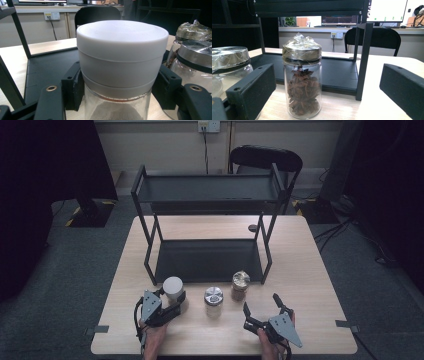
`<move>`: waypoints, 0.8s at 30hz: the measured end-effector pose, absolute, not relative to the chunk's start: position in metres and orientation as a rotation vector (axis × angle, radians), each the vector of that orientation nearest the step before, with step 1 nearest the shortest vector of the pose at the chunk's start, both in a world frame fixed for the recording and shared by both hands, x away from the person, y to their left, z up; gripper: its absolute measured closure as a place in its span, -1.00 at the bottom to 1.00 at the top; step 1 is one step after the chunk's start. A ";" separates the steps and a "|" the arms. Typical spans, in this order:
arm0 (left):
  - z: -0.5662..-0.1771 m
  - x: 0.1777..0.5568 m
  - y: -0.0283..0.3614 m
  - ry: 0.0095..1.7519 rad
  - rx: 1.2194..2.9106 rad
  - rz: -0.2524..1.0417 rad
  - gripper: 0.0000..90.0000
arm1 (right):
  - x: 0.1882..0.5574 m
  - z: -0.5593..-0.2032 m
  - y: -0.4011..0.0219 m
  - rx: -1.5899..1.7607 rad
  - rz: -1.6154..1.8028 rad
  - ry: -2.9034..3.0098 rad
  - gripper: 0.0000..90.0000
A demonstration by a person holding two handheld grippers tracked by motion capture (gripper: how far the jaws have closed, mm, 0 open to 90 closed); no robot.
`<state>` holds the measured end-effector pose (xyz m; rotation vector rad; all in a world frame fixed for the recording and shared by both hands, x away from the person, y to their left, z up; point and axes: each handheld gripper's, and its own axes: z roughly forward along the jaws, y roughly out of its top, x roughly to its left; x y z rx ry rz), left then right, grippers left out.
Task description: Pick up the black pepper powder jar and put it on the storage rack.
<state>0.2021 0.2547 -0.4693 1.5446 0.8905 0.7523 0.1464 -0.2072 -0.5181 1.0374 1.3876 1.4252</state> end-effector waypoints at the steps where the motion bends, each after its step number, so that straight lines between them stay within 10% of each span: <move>1: -0.469 0.202 0.255 0.891 1.543 0.749 -0.22 | 0.146 -0.518 -0.207 1.037 1.425 1.388 -1.00; 24: -0.453 0.208 0.249 0.880 1.567 0.765 -0.22 | 0.146 -0.518 -0.207 1.037 1.425 1.388 -1.00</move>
